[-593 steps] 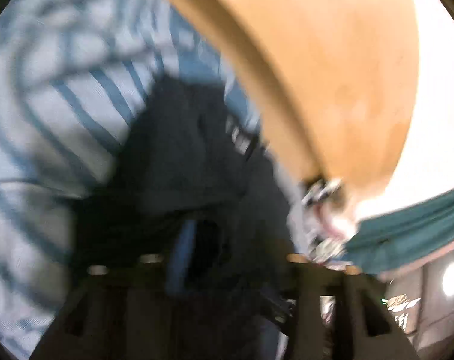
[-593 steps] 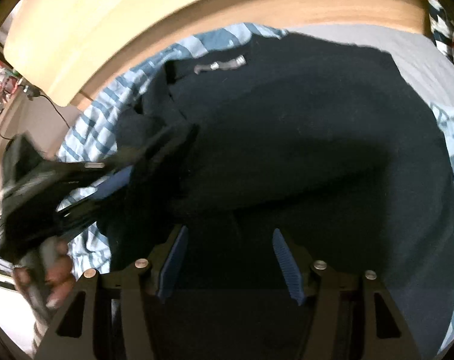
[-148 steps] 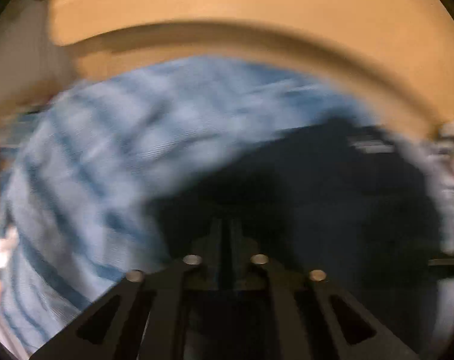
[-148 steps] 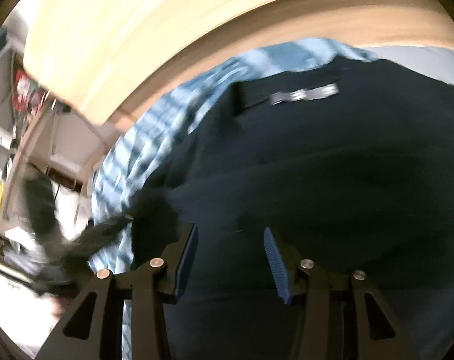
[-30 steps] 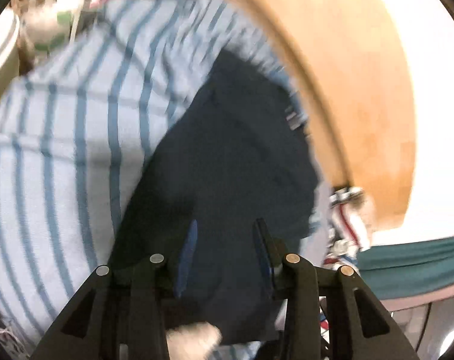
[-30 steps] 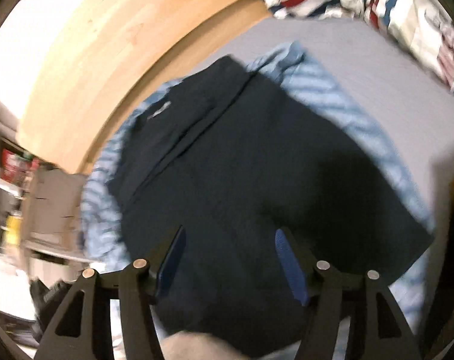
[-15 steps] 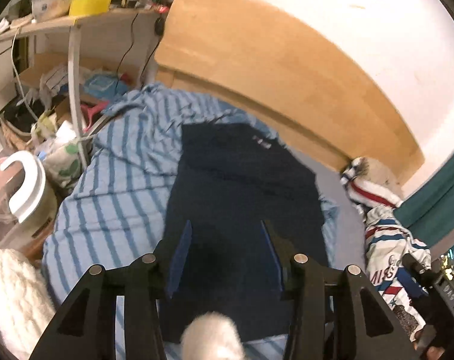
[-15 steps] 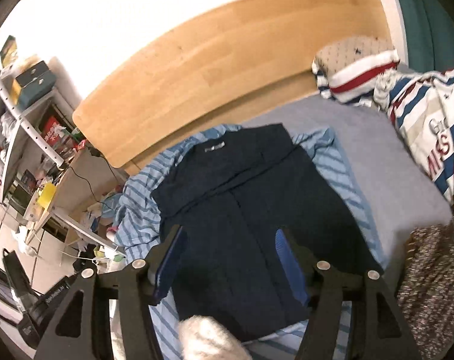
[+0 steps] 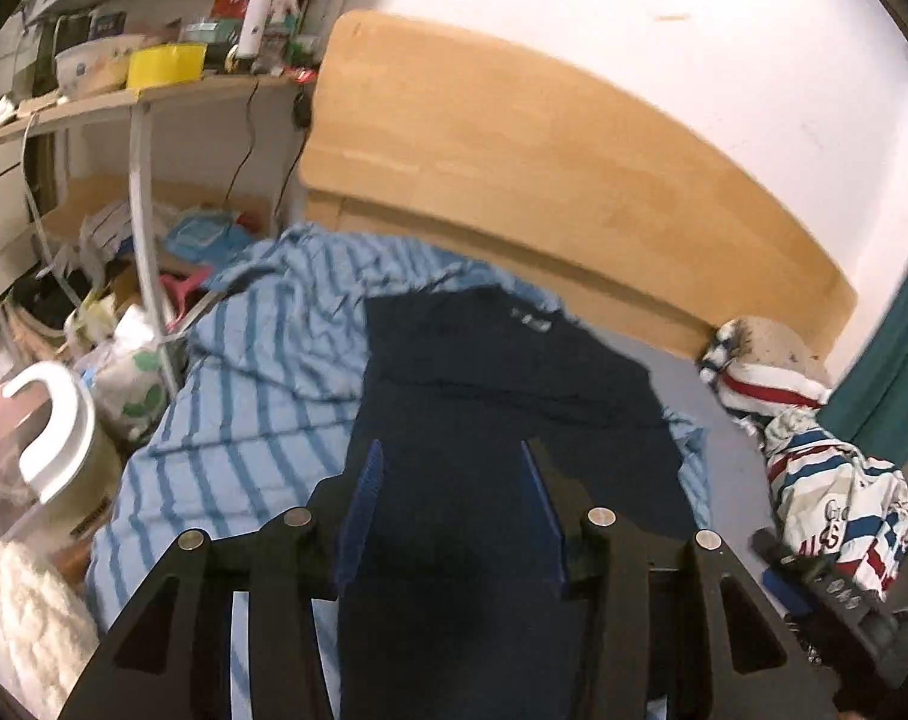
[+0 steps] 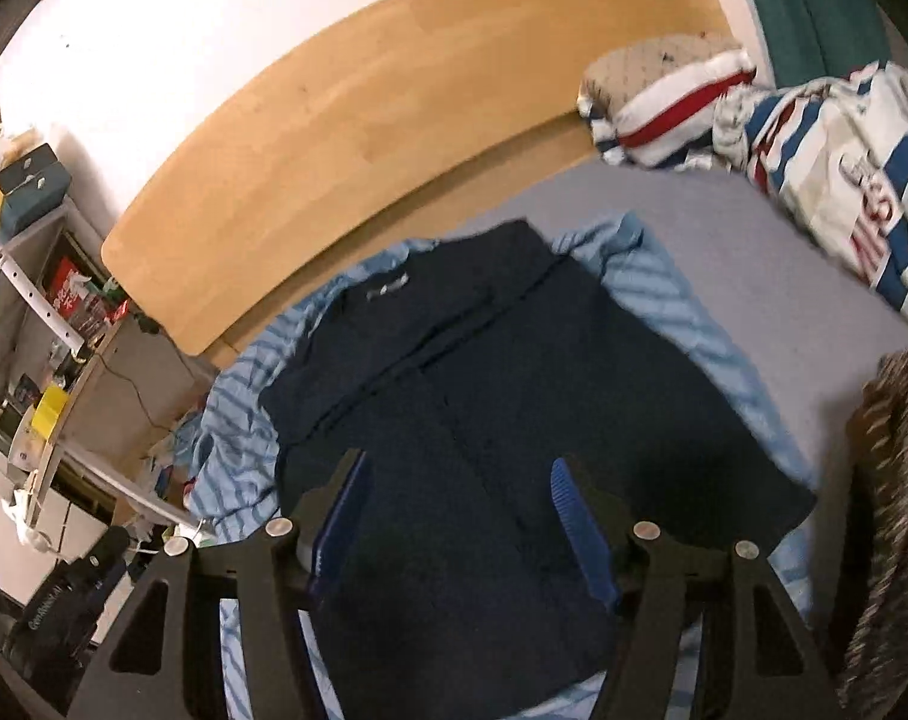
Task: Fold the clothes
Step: 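Smooth the navy garment flat on the striped sheet with both tools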
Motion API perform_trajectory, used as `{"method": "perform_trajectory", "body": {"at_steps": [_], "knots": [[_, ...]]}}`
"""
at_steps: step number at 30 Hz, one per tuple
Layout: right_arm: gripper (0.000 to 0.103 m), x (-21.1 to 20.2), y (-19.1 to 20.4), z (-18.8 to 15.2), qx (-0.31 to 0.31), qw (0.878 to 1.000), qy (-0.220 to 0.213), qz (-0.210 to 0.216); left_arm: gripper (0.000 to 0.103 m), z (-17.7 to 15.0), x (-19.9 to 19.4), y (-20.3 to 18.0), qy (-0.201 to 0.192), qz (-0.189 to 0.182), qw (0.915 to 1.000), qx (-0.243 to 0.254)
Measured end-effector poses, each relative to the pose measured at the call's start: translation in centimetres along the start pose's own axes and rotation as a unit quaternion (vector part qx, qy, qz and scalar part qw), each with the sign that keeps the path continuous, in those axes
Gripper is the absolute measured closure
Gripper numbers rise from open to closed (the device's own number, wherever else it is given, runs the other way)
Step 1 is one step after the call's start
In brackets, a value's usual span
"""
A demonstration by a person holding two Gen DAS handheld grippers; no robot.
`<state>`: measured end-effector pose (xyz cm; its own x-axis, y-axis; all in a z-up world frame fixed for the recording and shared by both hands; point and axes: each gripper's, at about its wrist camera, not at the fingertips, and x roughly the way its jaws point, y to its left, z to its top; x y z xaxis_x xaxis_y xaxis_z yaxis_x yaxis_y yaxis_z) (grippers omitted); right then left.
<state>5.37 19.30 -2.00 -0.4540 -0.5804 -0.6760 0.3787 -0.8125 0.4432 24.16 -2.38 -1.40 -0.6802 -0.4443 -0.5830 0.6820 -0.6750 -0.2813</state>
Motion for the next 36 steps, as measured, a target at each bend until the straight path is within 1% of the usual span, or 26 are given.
{"method": "perform_trajectory", "body": {"at_steps": [1, 2, 4, 7, 10, 13, 17, 20, 23, 25, 32, 36], "knots": [[0.036, 0.3, 0.4, -0.4, -0.014, 1.000, 0.000, -0.007, 0.055, -0.2, 0.0, 0.1, -0.004, -0.006, 1.0000, 0.004], [0.036, 0.6, 1.0, -0.7, -0.036, 0.999, 0.000, -0.021, 0.055, -0.3, 0.2, 0.1, 0.000, -0.010, 0.9999, 0.009], [0.036, 1.1, 2.3, -1.4, -0.081, 0.996, -0.002, -0.047, 0.055, -0.6, 1.2, 0.1, 0.026, -0.013, 0.9995, 0.015], [0.036, 1.9, 4.9, -1.9, -0.149, 0.986, 0.001, -0.081, 0.055, -1.1, 3.4, 0.3, 0.067, -0.020, 0.9975, 0.008], [0.037, 2.5, 6.5, -2.5, -0.190, 0.976, 0.001, -0.102, 0.055, -1.9, 5.9, 0.7, 0.104, -0.014, 0.9945, -0.001], [0.037, 3.1, 7.5, -3.1, -0.221, 0.969, 0.006, -0.112, 0.055, -2.8, 8.1, 1.1, 0.132, -0.009, 0.9911, -0.017], [0.037, 4.1, 7.6, -3.4, -0.240, 0.961, 0.011, -0.137, 0.055, -3.7, 10.5, 1.6, 0.171, -0.005, 0.9848, -0.031], [0.037, 5.1, 8.0, -4.0, -0.262, 0.954, 0.020, -0.147, 0.055, -4.4, 11.9, 1.9, 0.199, -0.001, 0.9796, -0.029], [0.037, 6.2, 8.6, -5.1, -0.294, 0.942, 0.031, -0.159, 0.055, -5.0, 13.3, 2.2, 0.223, 0.008, 0.9744, -0.026], [0.037, 6.9, 8.8, -5.7, -0.305, 0.939, 0.041, -0.154, 0.055, -5.2, 14.1, 2.6, 0.233, 0.014, 0.9720, -0.028], [0.037, 9.2, 8.5, -7.1, -0.309, 0.936, 0.080, -0.146, 0.055, -5.8, 15.7, 3.7, 0.261, 0.032, 0.9645, -0.027], [0.037, 9.8, 7.6, -6.9, -0.292, 0.940, 0.096, -0.147, 0.055, -6.0, 16.2, 4.3, 0.285, 0.028, 0.9576, -0.036]]}}
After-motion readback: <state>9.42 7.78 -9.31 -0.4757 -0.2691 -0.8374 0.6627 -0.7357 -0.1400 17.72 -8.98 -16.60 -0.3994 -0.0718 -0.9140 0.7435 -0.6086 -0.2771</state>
